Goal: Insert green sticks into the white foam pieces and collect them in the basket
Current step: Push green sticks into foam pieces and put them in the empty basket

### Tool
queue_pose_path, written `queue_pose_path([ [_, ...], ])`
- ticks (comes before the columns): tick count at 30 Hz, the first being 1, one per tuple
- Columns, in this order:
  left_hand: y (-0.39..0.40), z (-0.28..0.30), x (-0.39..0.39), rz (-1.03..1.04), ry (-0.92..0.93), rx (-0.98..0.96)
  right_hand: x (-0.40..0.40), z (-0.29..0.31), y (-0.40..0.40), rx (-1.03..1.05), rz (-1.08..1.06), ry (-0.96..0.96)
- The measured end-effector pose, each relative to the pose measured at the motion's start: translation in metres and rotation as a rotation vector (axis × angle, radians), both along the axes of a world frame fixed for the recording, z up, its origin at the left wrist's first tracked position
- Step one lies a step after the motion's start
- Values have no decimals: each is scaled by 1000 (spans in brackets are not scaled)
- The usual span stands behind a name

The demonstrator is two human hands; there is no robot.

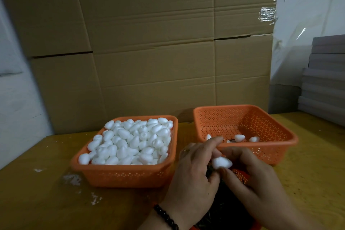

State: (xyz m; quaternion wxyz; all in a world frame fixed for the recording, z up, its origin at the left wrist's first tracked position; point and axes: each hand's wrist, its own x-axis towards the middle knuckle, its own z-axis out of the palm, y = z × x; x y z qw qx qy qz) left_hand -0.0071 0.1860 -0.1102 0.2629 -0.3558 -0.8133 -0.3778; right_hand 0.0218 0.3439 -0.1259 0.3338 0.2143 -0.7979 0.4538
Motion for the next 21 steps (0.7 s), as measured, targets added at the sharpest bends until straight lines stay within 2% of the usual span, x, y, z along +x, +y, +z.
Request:
queue_pose_path([
  [4,-2,0,-2,50,-20,5,-1,9,11,45,-80,10],
  [8,-4,-3,-8,199,71,50,-14,15,37,198,-417,112],
  [12,-5,-5,-11,253,98,52,-31,6,67,326,-697,58],
  [16,-7,-6,-13,296,96,24,-41,-4,83,359,-806,-45],
  [21,-9,-7,-17,322,79,-10,-47,-6,87,361,-801,-141],
])
